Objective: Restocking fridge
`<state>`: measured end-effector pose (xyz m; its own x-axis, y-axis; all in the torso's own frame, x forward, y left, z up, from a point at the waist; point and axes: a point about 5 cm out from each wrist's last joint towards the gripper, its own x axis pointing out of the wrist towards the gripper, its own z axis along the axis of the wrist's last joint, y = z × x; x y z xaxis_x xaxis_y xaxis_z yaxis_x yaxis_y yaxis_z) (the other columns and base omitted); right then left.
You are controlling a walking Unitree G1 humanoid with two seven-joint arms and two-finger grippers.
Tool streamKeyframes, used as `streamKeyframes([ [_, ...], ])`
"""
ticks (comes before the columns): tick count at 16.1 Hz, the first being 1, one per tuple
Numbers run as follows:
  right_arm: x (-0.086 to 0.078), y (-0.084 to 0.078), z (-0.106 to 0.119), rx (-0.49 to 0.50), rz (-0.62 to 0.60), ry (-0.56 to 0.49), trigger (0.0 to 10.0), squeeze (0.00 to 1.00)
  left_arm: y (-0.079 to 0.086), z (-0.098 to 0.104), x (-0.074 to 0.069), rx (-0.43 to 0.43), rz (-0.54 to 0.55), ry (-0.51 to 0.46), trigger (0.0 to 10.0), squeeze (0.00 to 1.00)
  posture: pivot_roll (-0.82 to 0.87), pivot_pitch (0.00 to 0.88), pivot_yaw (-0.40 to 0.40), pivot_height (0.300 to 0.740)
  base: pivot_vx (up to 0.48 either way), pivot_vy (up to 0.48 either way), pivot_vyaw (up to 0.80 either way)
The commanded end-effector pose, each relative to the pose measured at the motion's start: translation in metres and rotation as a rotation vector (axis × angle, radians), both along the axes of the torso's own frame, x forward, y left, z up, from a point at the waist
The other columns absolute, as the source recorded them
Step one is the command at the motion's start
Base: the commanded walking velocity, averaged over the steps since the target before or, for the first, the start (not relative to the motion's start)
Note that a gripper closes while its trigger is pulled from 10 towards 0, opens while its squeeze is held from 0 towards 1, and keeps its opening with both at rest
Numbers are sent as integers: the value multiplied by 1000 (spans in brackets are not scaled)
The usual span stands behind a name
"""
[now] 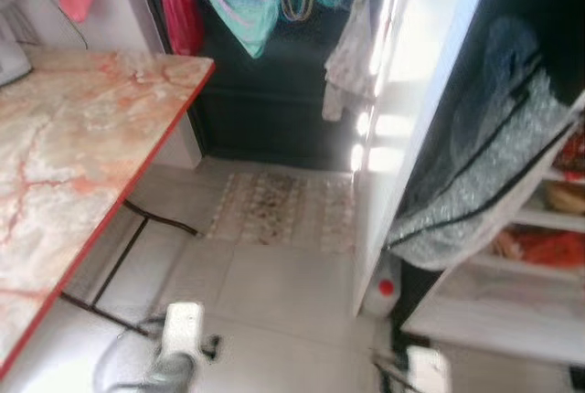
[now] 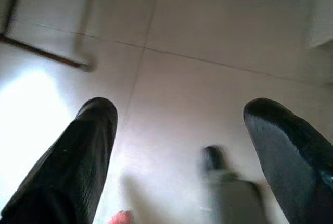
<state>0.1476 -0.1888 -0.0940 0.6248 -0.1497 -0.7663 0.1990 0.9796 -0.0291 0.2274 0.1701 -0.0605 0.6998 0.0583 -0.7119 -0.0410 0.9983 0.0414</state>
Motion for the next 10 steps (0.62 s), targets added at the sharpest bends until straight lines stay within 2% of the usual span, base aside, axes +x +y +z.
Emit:
streamKeyframes([
  [1, -1, 3, 0, -9, 19, -7, 10000, 0, 4, -2, -4, 4, 17, 16, 10000, 0, -114, 42, 9, 740, 0, 371, 0],
  [3, -11, -4, -2, -22, -66, 1, 10000, 0, 0, -7, -11, -11, 32, 30, 10000, 0, -102, 43, 5, 740, 0, 184, 0],
  [5, -15, 6, -5, -1, -77, 8, 10000, 0, -2, -7, -11, -10, 24, 43, 10000, 0, -100, 40, 5, 740, 0, 0, 0],
  [6, -18, 14, -7, 2, -22, 29, 10000, 0, -1, -8, -12, -8, 28, 51, 10000, 0, -98, 30, 5, 740, 0, 0, -788],
  [7, -19, 16, -8, 2, -20, 35, 10000, 0, 0, -8, -12, -10, 31, 53, 10000, 0, -100, 25, 10, 740, 0, 0, -775],
  [9, -4, 0, -2, -14, -41, 9, 10000, 0, 3, -8, -13, -15, 34, 53, 10000, 0, -115, 9, 27, 740, 0, 0, -769],
  [10, -3, -1, -1, -9, -64, 0, 10000, 0, 6, -9, -14, -12, 31, 59, 10000, 0, -120, 0, 39, 740, 0, 0, -769],
])
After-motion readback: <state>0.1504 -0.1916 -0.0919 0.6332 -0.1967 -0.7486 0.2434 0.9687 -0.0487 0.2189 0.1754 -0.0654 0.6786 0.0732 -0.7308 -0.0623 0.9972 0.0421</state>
